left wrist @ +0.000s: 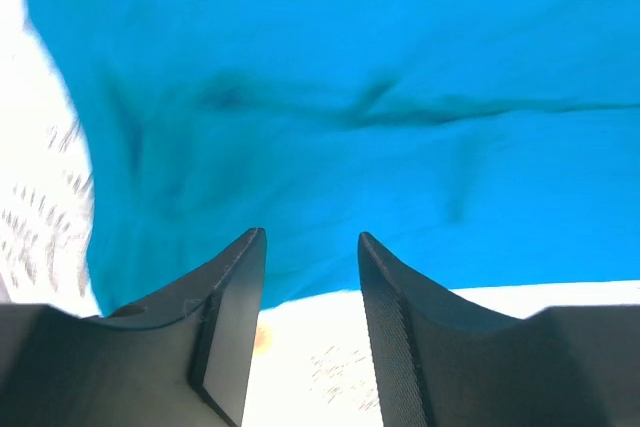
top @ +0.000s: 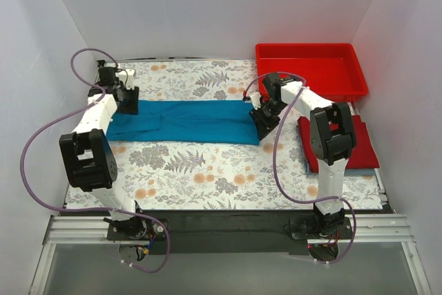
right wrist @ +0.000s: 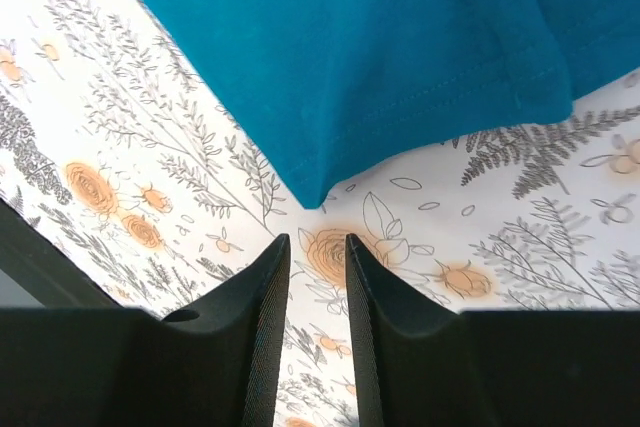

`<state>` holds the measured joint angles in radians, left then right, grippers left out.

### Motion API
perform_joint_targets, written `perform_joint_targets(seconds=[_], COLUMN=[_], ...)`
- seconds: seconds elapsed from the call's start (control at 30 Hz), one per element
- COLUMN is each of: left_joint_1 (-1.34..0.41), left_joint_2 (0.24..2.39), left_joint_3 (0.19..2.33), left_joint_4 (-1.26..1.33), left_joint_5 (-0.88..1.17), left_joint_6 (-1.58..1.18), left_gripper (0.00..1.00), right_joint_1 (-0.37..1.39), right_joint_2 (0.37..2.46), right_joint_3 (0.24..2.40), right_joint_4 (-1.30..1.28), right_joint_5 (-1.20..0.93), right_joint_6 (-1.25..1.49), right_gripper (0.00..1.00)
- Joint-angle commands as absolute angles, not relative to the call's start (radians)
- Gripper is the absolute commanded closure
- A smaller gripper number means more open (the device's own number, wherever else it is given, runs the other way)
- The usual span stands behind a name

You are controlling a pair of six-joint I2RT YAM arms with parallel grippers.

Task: Fold and stack the t-shirts
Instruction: Fold the tshirt

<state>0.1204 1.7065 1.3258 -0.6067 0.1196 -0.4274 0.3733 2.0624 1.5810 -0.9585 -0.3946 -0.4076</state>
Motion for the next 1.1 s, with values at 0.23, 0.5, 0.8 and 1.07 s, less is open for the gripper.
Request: perform_joint_targets(seconds=[0.23,0.5,0.8,1.07], left_joint_1=[0.169,0.167,0.105,-0.025], left_joint_2=[1.825,1.946,2.244,2.376], left_joint_3=[1.336,1.339,1.693,2.181], left_joint_4=[-0.68,-0.658,-0.675,-0.758], left_joint_5=[0.175,0.137,0.147,0.233], left_joint_6=[-0.549,-0.539,-0.413,-0.445], left_gripper=[0.65,0.66,0.66,0.56], right_joint_1=[0.466,0.495,0.659,0.94], right_joint_2=[2.115,2.249,2.097,1.994], right_joint_3=[1.851,1.905,1.485,1.592], right_joint_4=[-0.988,-0.94,-0.862,-0.905], right_joint_5=[-0.331,-0.249,-0.323,-0.613], right_joint_6=[-0.46,-0.505,-0.505,-0.494], right_gripper=[0.74,0.82,0.82,0.77])
